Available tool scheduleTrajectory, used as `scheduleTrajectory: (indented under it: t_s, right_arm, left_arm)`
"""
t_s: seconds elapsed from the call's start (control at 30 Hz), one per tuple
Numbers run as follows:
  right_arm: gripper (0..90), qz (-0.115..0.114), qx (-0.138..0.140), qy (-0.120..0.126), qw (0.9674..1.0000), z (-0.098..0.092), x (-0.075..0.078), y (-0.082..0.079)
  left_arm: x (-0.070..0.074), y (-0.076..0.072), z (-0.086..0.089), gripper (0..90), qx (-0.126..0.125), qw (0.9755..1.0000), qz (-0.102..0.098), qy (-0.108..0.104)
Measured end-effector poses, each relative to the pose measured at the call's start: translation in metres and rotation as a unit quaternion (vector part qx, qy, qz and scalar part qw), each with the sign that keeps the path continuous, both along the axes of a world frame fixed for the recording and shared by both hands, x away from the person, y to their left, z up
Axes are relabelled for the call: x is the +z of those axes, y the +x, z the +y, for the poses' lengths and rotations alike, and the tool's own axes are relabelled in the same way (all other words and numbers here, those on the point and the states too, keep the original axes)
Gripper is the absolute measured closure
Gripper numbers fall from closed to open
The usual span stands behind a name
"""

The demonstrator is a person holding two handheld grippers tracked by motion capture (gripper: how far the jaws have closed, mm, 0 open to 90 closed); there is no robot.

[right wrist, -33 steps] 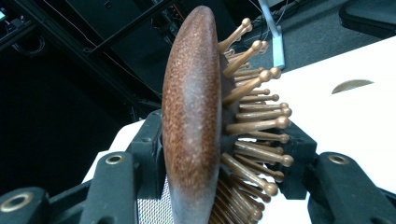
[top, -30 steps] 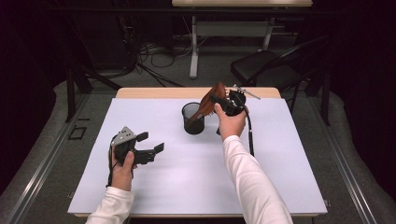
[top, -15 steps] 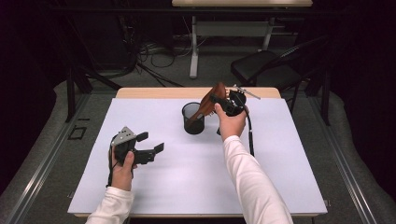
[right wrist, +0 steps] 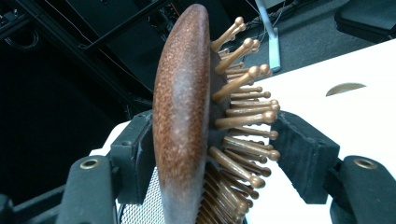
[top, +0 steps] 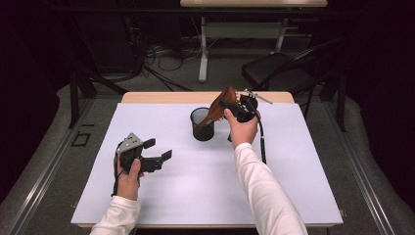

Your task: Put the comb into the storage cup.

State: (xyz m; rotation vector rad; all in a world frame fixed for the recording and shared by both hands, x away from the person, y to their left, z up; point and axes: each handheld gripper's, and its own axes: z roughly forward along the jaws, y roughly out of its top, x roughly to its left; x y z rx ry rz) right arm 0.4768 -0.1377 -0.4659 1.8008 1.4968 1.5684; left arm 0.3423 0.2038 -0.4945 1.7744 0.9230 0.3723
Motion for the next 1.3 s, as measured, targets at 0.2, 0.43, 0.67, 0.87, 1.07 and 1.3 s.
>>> scheduleTrajectory:
  t_s: [0.2, 0.43, 0.67, 0.87, 1.07, 1.3]
  right_arm:
    - [30.2, -0.008, -0.002, -0.009, 0.9999, 0.000, 0.001, -0.001]
    - [29.9, -0.014, -0.003, -0.005, 0.9999, 0.000, 0.003, -0.001]
    - [28.9, -0.019, -0.004, -0.010, 0.9998, -0.001, 0.007, -0.002]
    - [28.4, -0.026, -0.008, -0.007, 0.9996, -0.004, 0.013, -0.003]
    - [28.4, -0.033, -0.005, -0.010, 0.9994, -0.007, 0.018, -0.005]
    - [28.4, -0.042, -0.008, -0.006, 0.9991, -0.011, 0.025, -0.006]
  left_arm:
    - [0.000, 0.000, 0.000, 15.8, -0.001, 1.0000, 0.000, 0.001]
    - [0.000, 0.000, 0.000, 15.8, 0.000, 1.0000, 0.000, 0.001]
    - [0.000, 0.000, 0.000, 15.8, -0.001, 1.0000, 0.000, 0.001]
    - [0.000, 0.000, -0.001, 15.8, -0.001, 1.0000, 0.000, 0.002]
    - [-0.001, 0.000, -0.001, 15.8, -0.001, 1.0000, 0.001, 0.004]
    - [-0.001, 0.000, -0.002, 15.8, -0.001, 1.0000, 0.002, 0.004]
